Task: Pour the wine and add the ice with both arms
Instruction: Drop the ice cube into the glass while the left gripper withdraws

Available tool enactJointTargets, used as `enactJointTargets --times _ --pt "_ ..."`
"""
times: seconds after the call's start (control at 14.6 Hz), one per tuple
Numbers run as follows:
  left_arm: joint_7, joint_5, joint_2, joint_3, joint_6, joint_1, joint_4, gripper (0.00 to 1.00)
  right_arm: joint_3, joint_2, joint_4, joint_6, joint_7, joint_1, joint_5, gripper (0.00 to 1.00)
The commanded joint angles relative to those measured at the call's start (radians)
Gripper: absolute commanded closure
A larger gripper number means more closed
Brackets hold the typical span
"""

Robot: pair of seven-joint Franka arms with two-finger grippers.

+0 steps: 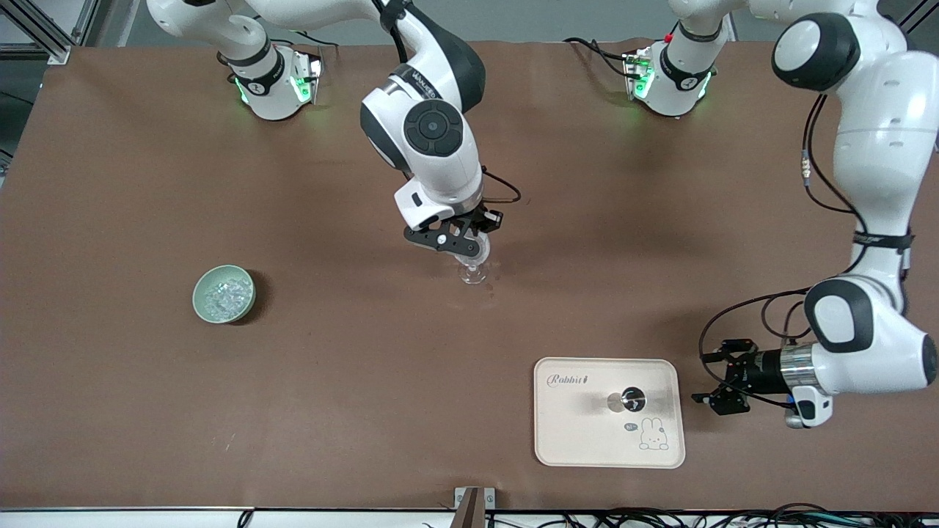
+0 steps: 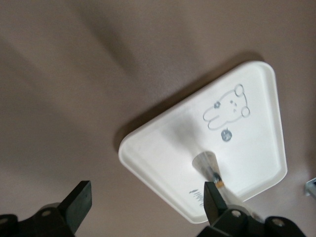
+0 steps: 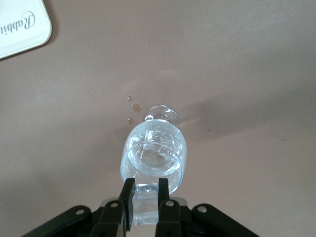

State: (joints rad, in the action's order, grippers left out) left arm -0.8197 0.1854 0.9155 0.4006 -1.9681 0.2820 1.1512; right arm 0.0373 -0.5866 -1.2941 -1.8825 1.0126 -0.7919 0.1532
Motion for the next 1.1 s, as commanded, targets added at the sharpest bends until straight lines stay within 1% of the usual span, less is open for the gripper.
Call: enactJointTargets --times 0.0,0.07,0.21,0.34,0.41,0.55,0.82,0.89,0.96,1.03 --pt "0.055 -0.163 -0.144 0.039 0.113 -0.017 0.033 0.00 0.012 -0.010 0.012 0.005 0.014 -0.016 -0.023 0.95" --pt "0.098 -0.231 -0.186 0.073 0.144 -0.018 0.033 0.00 0.012 -0.010 0.013 0.006 0.014 -0.018 -0.024 0.95" --pt "0.125 -0.360 -0.269 0.128 0.193 -0.035 0.033 0.00 0.012 -0.010 0.013 0.006 0.012 -0.018 -0.024 0.93" --pt "0.167 -0.467 -0.341 0.162 0.239 -0.062 0.035 0.00 0.012 -0.012 0.013 0.005 0.012 -0.018 -0.029 0.90" --pt "0.212 -0.503 -0.378 0.172 0.282 -0.076 0.041 0.00 0.012 -0.012 0.013 0.005 0.012 -0.018 -0.035 0.89" --pt "0.289 -0.511 -0.443 0.175 0.356 -0.084 0.041 0.00 0.012 -0.012 0.013 0.005 0.012 -0.018 -0.035 0.84" --pt "0.454 -0.495 -0.533 0.182 0.444 -0.066 0.041 0.00 0.012 -0.016 0.013 0.006 0.012 -0.018 -0.035 0.74" --pt "0.468 -0.492 -0.550 0.184 0.468 -0.066 0.041 0.00 0.012 -0.018 0.012 0.006 0.012 -0.020 -0.035 0.73" --pt "0.490 -0.480 -0.573 0.178 0.481 -0.066 0.041 0.00 0.012 -0.019 0.012 0.006 0.012 -0.020 -0.037 0.73" --pt "0.528 -0.437 -0.604 0.152 0.501 -0.075 0.044 0.00 0.012 -0.027 0.013 0.006 0.012 -0.023 -0.037 0.71"
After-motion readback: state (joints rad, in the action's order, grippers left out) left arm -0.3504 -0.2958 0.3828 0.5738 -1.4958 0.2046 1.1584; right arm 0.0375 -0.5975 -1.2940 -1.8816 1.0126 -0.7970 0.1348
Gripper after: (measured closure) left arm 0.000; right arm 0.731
